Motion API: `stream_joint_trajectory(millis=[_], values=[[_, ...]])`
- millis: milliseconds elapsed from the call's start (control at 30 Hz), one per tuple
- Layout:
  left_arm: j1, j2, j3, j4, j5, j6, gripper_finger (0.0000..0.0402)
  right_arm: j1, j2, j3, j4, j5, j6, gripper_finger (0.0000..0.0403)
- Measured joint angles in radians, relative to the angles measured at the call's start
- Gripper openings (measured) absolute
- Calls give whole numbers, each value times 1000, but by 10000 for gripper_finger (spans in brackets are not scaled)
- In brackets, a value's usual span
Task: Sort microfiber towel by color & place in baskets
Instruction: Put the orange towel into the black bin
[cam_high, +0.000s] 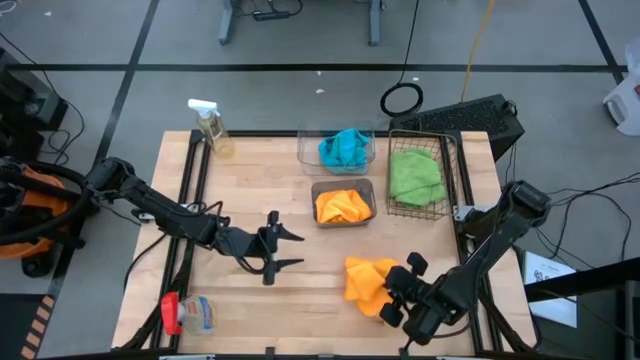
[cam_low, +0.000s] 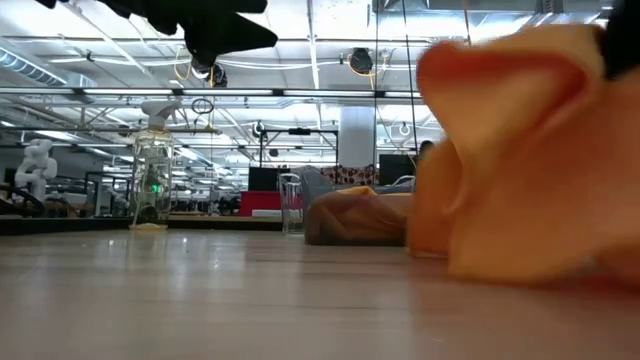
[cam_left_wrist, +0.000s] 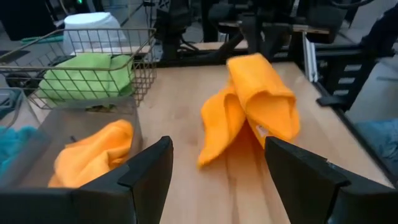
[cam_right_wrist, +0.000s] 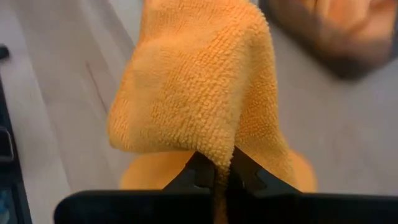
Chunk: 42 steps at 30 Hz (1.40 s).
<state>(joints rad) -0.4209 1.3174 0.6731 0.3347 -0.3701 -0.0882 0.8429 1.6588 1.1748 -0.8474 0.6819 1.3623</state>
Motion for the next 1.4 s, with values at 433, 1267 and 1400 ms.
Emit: stream_joint_trajectory(millis=[433, 1267, 1400], values=[[-33, 75, 0, 140, 2, -40, 257, -20, -110, 0, 11, 226, -198, 1], [-23, 202, -1, 427, 30, 43, 257, -197, -235, 2, 617, 264, -1071, 1], [-23, 202, -1, 437, 30, 43, 257, -224, -238, 3, 684, 266, -1159, 2]])
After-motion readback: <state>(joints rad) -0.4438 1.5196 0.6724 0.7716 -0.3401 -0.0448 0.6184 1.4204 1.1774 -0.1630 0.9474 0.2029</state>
